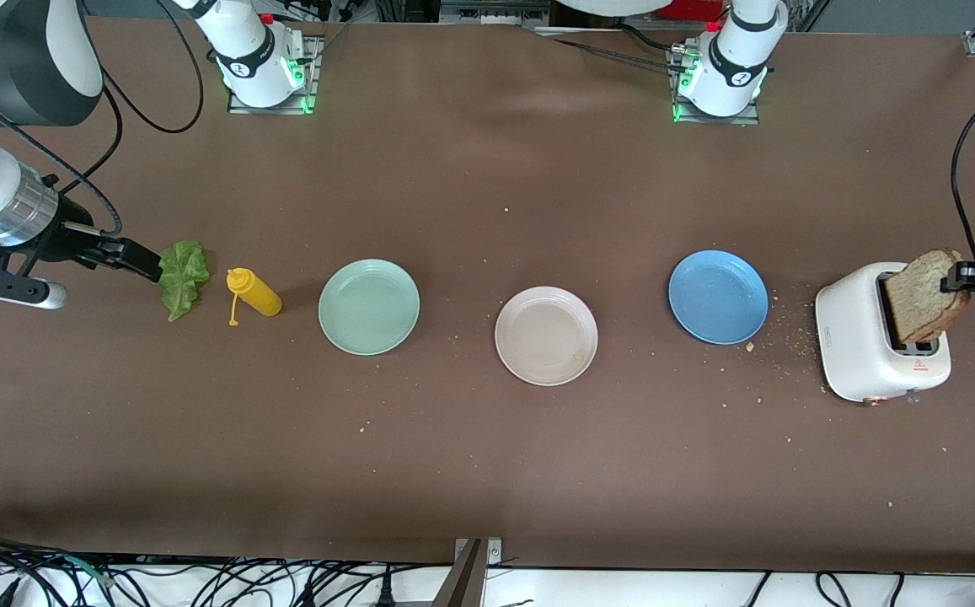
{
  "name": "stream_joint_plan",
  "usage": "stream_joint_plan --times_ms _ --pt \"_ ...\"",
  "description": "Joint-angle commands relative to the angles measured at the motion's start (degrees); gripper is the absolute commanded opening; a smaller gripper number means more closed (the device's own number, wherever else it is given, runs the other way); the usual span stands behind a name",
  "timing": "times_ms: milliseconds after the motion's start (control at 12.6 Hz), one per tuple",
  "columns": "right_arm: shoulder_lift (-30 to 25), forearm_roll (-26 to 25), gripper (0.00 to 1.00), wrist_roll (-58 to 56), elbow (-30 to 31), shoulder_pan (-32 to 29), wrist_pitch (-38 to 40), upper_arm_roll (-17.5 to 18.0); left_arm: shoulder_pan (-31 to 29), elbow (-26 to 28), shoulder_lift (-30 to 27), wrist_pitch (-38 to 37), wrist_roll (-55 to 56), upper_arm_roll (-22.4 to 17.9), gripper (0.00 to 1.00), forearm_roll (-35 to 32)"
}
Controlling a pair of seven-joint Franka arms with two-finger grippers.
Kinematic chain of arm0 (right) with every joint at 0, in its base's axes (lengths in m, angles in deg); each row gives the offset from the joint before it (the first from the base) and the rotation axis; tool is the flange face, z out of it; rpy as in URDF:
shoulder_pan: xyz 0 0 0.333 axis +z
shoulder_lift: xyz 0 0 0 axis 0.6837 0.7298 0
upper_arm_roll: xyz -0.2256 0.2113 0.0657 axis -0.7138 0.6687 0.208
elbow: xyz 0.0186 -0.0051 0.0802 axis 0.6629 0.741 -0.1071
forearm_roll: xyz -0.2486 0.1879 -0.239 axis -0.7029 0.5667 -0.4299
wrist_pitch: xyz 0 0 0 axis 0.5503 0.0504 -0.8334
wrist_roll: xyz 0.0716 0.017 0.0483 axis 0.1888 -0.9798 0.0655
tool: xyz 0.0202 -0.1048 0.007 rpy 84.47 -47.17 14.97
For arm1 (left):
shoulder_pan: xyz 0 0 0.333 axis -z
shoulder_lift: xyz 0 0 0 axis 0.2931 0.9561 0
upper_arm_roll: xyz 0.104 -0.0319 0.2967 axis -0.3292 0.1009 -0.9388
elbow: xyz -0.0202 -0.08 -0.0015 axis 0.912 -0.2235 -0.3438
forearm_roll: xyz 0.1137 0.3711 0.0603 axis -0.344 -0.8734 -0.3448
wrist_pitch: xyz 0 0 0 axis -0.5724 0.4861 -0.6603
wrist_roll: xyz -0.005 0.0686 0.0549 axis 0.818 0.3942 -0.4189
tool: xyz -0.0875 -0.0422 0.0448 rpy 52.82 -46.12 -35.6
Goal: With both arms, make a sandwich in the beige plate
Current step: 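Lift the bread slice out and carry it onto the beige plate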
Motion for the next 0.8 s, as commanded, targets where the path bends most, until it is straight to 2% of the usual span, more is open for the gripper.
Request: stream_joint_plan --times_ms 0,239,477,716 --pt "-0.5 -0.3 1.0 0.0 0.7 -0.2 -0.6 0.3 1.7 -1.9 0.9 -2.7 -0.9 2.8 0.0 4.9" --pt "-0.4 -0.3 1.0 0.0 0.7 -0.2 -0.6 0.3 5.5 -1.0 5.0 -2.7 0.2 3.6 0.0 18.0" --pt "-0.4 -0.3 1.0 0.0 0.7 -0.2 -0.6 0.3 11.1 -1.7 13.7 -2.1 5.1 3.7 0.0 26.4" --pt "-0.4 -0.3 1.0 -0.1 0.8 -0.2 -0.6 0.3 12.7 -1.7 20.4 0.1 4.7 3.7 0.0 43.4"
